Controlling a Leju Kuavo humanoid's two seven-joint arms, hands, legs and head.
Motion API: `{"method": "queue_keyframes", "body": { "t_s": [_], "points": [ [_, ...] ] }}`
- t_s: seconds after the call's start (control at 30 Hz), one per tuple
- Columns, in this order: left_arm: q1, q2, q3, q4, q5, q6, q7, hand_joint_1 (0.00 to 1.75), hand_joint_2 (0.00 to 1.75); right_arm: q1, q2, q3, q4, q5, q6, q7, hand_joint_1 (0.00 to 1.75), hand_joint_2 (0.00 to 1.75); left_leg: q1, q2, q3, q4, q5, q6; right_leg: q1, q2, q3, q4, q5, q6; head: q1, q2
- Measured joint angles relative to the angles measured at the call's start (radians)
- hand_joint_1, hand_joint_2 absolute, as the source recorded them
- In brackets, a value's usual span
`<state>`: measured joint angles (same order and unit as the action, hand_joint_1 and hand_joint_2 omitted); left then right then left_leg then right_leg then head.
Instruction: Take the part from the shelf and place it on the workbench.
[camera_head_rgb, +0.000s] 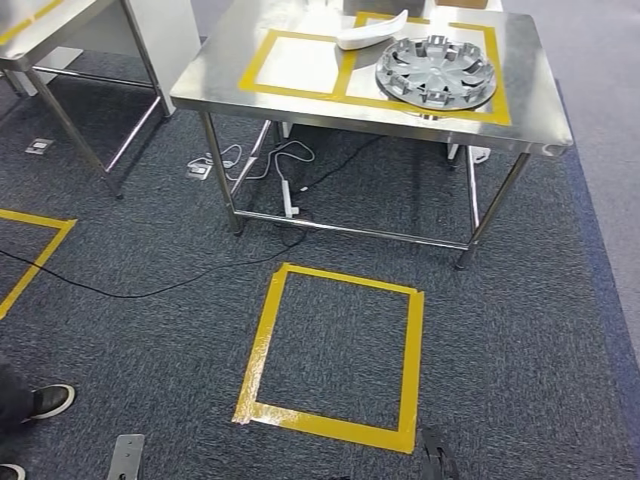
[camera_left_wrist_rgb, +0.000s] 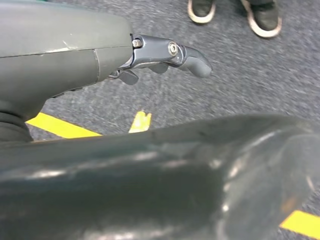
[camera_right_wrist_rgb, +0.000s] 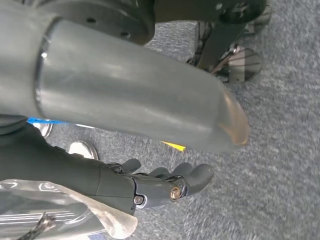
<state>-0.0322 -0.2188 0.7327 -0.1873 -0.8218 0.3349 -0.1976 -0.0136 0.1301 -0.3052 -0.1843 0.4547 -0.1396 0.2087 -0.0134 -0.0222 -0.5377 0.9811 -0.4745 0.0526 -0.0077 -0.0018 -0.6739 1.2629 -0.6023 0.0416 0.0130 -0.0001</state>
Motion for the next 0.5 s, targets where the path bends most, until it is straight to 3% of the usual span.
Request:
{"method": "queue_keyframes", "body": {
  "t_s": [0.03, 0.13, 0.2, 0.27, 0.3, 0.37, 0.43, 0.47, 0.5],
  "points": [
    [0.000, 0.000, 0.000, 0.000, 0.000, 0.000, 0.000, 0.00, 0.00, 0.000, 0.000, 0.000, 0.000, 0.000, 0.000, 0.000, 0.00, 0.00, -0.002, -0.012, -0.007, 0.003, 0.004, 0.000, 0.001, 0.005, 0.034, -0.048, 0.024, -0.006, 0.000, 0.000],
    [-0.002, -0.003, 0.001, 0.000, -0.001, 0.000, 0.000, 0.00, 0.00, 0.000, -0.002, 0.000, 0.000, 0.000, 0.000, 0.000, 0.00, 0.00, -0.005, -0.046, -0.023, 0.012, 0.015, -0.005, 0.004, 0.061, 0.154, -0.246, 0.082, -0.027, -0.001, 0.000],
    [-0.003, -0.006, 0.002, 0.000, -0.001, 0.000, 0.000, 0.00, 0.00, 0.000, -0.004, 0.000, 0.000, 0.000, 0.000, 0.000, 0.00, 0.00, -0.001, -0.065, -0.034, 0.015, 0.024, -0.016, 0.006, 0.073, 0.176, -0.284, 0.084, -0.032, -0.002, 0.000],
    [0.001, -0.005, 0.002, 0.000, -0.001, 0.000, 0.000, 0.00, 0.00, -0.001, -0.003, 0.000, 0.001, 0.000, 0.000, 0.000, 0.00, 0.00, -0.001, -0.077, -0.043, 0.018, 0.029, -0.029, 0.004, 0.052, 0.179, -0.293, 0.096, -0.035, -0.002, 0.000],
    [0.003, -0.005, 0.002, 0.000, -0.001, 0.000, 0.000, 0.00, 0.00, -0.002, -0.003, 0.000, 0.001, 0.000, 0.000, 0.000, 0.00, 0.00, -0.001, -0.067, -0.052, 0.032, 0.018, -0.035, 0.000, 0.040, 0.179, -0.298, 0.102, -0.039, -0.005, 0.000],
    [0.001, -0.004, 0.002, 0.000, -0.001, 0.000, 0.000, 0.00, 0.00, 0.000, -0.003, -0.001, 0.001, 0.000, 0.000, 0.000, 0.00, 0.00, 0.004, -0.025, -0.089, 0.118, -0.040, -0.048, -0.005, 0.011, 0.177, -0.305, 0.110, -0.044, -0.013, 0.000],
    [-0.001, -0.003, 0.002, 0.000, -0.002, 0.000, 0.000, 0.00, 0.00, 0.003, -0.003, 0.000, 0.002, 0.000, 0.000, 0.000, 0.00, 0.00, 0.014, 0.002, -0.141, 0.248, -0.104, -0.064, -0.004, -0.019, 0.172, -0.304, 0.111, -0.046, -0.017, 0.000],
    [0.000, -0.002, 0.002, 0.000, -0.002, 0.000, 0.000, 0.00, 0.00, 0.004, -0.003, 0.000, 0.002, 0.000, 0.001, 0.000, 0.00, 0.00, 0.020, 0.007, -0.153, 0.285, -0.114, -0.070, -0.004, -0.034, 0.170, -0.302, 0.111, -0.045, -0.017, 0.000],
    [0.001, -0.002, 0.002, 0.000, -0.002, 0.000, 0.000, 0.00, 0.00, 0.003, -0.003, 0.000, 0.002, 0.000, 0.001, 0.000, 0.00, 0.00, 0.024, 0.011, -0.148, 0.288, -0.108, -0.075, -0.005, -0.049, 0.169, -0.301, 0.111, -0.044, -0.017, 0.000]
  ]
}}
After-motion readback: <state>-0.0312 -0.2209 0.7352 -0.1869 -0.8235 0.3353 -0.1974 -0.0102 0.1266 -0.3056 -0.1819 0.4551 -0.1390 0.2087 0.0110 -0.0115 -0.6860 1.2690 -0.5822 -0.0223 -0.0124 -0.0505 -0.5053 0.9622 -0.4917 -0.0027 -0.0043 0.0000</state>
